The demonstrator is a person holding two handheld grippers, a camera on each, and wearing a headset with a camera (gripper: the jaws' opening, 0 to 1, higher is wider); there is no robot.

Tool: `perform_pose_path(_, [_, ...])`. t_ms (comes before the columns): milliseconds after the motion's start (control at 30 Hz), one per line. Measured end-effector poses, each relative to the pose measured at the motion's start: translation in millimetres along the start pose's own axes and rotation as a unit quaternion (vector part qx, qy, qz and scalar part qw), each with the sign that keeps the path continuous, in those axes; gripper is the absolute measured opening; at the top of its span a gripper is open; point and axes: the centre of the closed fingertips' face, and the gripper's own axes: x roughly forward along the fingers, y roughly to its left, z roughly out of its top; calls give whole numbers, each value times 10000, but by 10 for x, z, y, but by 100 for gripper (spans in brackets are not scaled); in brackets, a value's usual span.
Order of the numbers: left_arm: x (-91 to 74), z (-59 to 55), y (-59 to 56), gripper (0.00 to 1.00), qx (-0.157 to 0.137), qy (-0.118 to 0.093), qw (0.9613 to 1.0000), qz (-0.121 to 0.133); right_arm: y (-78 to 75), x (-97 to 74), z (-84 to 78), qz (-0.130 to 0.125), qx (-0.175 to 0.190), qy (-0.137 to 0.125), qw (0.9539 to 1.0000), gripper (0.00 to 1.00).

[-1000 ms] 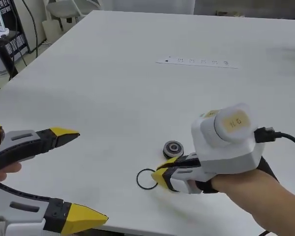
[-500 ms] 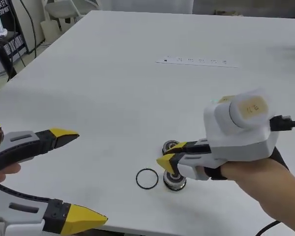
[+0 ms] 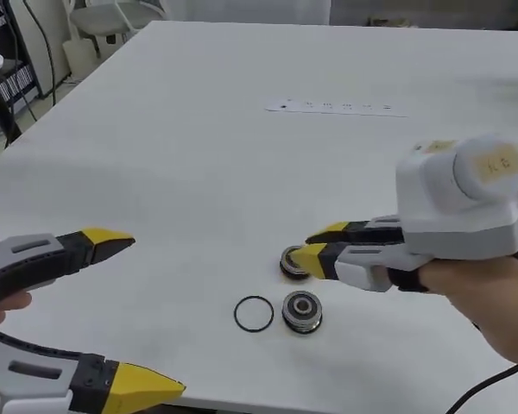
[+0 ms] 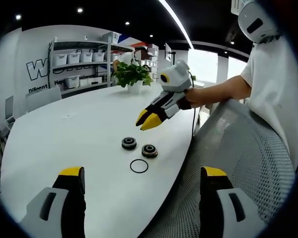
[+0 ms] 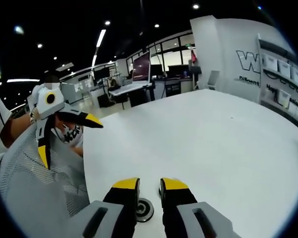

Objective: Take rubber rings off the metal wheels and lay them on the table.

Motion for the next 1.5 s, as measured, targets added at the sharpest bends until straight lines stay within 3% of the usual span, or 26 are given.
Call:
perform_pose_path(267, [7,29,-42,95,85,4,9999,-108,-19,-90,-108,240,-134,84,9996,17])
perform_pose_path(400, [-2,63,-71,96,141,4,9998,-164,-78,-101,-293,239,-360,426,9982,21])
perform_pose_path(600, [7,282,-148,96,175,-223,9990,-342,-92,-92,-442,356,-260,647,9969,24])
perform_pose_path(867, [88,408,-205,96,469,-111,9974,-534,41,-27,-682,682,-530,1156,9895,29])
perform_pose_path(1000, [180,514,-254,95,663,-141,9954,-681,96,11,-774,794,-554,1287,9870,30])
perform_pose_path(1100, [252,543,-320,92,802,-29,9930,-865,112,25,-809,829,-588,1352,9856,31])
perform_pose_path(1300, [431,669,-377,87,1124,-101,9879,-1060,118,34,-864,843,-599,1442,9841,30])
perform_pose_path(1333, [483,691,-405,84,1220,-171,9855,-1171,120,38,-869,847,-603,1447,9840,30])
perform_pose_path(1500, [687,651,-445,78,1507,-52,9785,-1406,126,57,-875,853,-645,1448,9837,29])
